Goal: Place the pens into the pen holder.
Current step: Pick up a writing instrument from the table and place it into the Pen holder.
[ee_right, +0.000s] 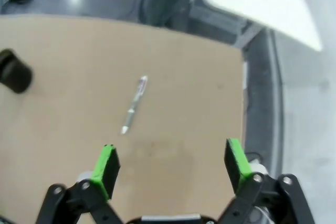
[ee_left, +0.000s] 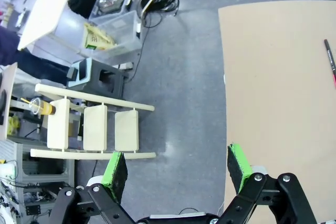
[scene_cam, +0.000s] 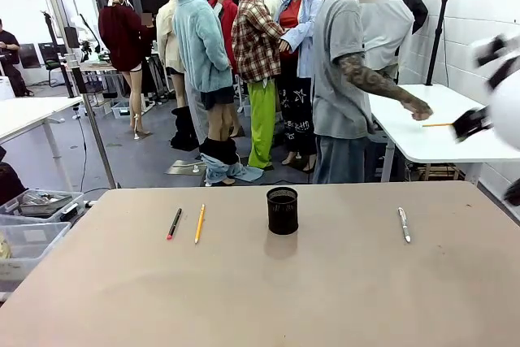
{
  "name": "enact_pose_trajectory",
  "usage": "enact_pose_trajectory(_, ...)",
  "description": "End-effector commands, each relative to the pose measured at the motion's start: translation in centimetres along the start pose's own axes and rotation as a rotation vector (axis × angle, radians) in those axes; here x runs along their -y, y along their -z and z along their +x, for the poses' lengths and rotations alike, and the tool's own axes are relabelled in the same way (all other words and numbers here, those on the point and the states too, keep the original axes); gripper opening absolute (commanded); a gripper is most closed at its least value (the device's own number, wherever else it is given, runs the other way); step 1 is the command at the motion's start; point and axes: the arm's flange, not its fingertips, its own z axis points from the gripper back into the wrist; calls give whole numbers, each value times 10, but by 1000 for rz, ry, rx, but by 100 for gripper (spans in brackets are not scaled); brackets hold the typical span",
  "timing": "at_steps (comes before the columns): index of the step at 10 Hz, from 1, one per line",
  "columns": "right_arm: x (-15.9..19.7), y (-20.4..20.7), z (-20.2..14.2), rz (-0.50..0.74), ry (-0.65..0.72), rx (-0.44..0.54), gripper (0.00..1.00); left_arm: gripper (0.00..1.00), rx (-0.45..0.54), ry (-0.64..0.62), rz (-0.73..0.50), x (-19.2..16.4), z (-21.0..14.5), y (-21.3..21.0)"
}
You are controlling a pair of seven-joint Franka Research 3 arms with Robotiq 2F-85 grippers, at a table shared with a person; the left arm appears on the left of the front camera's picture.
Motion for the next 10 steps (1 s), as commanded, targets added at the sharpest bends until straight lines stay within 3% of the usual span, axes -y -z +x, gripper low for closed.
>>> enact_pose_trajectory(1,-22,59,0,31,-32,-67,100,100,12,18,9,-7,0,2)
enact_pose_trajectory(3,-33,100,13,12,-11,-157,100,100,12,18,9,-7,0,2)
enact_pose_trajectory(4,-38,103,13,-27,25,-172,100,100,12,18,9,-7,0,2)
enact_pose_trajectory(5,-40,89,-7,59,-35,-139,100,100,12,18,9,-7,0,2)
enact_pose_trajectory(7,-35,106,-1,45,-14,-165,100,100,12,18,9,-7,0,2)
enact_pose_trajectory(8,-50,75,-16,-132,32,-73,100,100,12,18,9,-7,0,2)
enact_pose_trajectory(10,-32,107,2,-16,12,-241,100,100,12,18,9,-7,0,2)
